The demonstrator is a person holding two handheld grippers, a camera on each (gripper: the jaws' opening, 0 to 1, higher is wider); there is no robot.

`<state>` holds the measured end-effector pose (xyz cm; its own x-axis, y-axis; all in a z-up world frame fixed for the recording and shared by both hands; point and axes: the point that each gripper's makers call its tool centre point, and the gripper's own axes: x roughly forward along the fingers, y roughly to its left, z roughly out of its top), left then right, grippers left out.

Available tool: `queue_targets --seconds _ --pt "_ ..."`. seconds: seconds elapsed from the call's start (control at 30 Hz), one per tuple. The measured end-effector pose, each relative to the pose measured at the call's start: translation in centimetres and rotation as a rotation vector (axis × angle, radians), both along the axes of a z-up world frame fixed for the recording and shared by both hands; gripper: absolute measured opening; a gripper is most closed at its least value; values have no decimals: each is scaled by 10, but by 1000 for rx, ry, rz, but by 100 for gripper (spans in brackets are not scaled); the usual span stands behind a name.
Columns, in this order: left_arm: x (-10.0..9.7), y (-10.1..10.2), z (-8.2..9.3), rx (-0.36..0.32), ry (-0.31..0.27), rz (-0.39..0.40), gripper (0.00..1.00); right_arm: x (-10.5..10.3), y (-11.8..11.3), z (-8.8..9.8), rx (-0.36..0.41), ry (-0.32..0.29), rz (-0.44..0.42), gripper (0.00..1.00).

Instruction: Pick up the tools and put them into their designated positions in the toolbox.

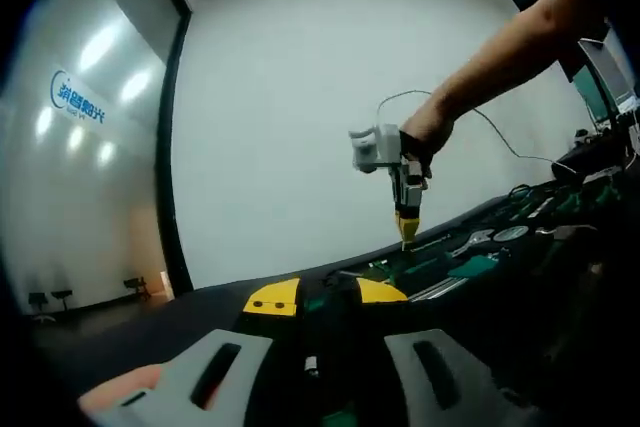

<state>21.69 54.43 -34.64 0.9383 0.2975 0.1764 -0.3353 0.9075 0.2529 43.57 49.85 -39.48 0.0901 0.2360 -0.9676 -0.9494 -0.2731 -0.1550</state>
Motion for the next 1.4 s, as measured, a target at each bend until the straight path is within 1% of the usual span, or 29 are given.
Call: queue_targets --seconds 0.03,0.07,0.1,0.13,0.17,0.2,0.23,0.3,0.37,0.47,0.5,0.6,0.7,0.8,0.83,0.87,0.9,0.93,1.07,1.17,1.2,1.27,1.3,1.33,1.4 --pt "0 1 -1 -4 1 5 15 -1 1 -1 -20 6 -14 0" --pt "-1 2 -1 -7 3 11 15 4 3 -2 -34 -5 -29 0" --pt "-1 2 -1 -11 3 14 15 8 4 -5 -61 -33 -34 0" --pt "-2 3 -1 -16 0 15 15 9 2 -7 -98 -32 -16 0" --pt "-2 3 -1 -20 -3 13 15 6 -2 -11 -144 -20 -3 0" --pt "-1 2 0 -23 -6 9 15 4 -2 -13 -156 -5 -1 0" --pt "-1 2 0 -25 -7 7 15 5 1 -13 -158 -19 -7 0" --pt "0 2 -1 -25 -3 7 15 7 1 -13 -198 -30 2 0" --pt "0 1 -2 -22 2 9 15 8 1 -14 -227 -29 12 0" --pt "1 -1 -2 -18 4 7 15 13 2 -14 -256 -25 1 0" --pt "0 0 -3 -18 5 8 15 14 5 -14 -249 -23 1 0" --pt "0 1 -3 -19 4 10 15 15 5 -14 -263 -20 -5 0" --pt "0 0 -3 -20 5 9 14 13 5 -15 -269 -33 20 0" --pt "0 1 -3 -17 8 13 14 9 -4 -17 -307 -34 77 0" --pt "0 0 -3 -16 10 13 14 11 0 -17 -297 -45 105 0" --pt "0 0 -4 -16 11 14 14 10 0 -16 -294 -49 73 0" --pt "0 0 -4 -15 13 14 14 11 2 -18 -275 -61 67 0" --pt "1 0 -4 -15 14 14 14 12 2 -20 -282 -67 74 0" --pt "0 0 -4 -16 15 15 14 12 3 -20 -289 -69 68 0" --pt "-1 1 -4 -18 12 18 14 11 3 -20 -270 -76 70 0" --pt "-1 1 -4 -18 12 18 14 11 2 -20 -258 -72 75 0" --pt "-1 1 -4 -18 13 17 14 10 4 -22 -204 -40 87 0" --pt "-1 1 -5 -18 15 17 14 10 2 -22 -192 -27 82 0" --pt "0 1 -5 -18 17 15 14 10 3 -22 -177 -17 61 0" --pt "0 1 -5 -16 21 15 14 10 2 -22 -168 -20 58 0"
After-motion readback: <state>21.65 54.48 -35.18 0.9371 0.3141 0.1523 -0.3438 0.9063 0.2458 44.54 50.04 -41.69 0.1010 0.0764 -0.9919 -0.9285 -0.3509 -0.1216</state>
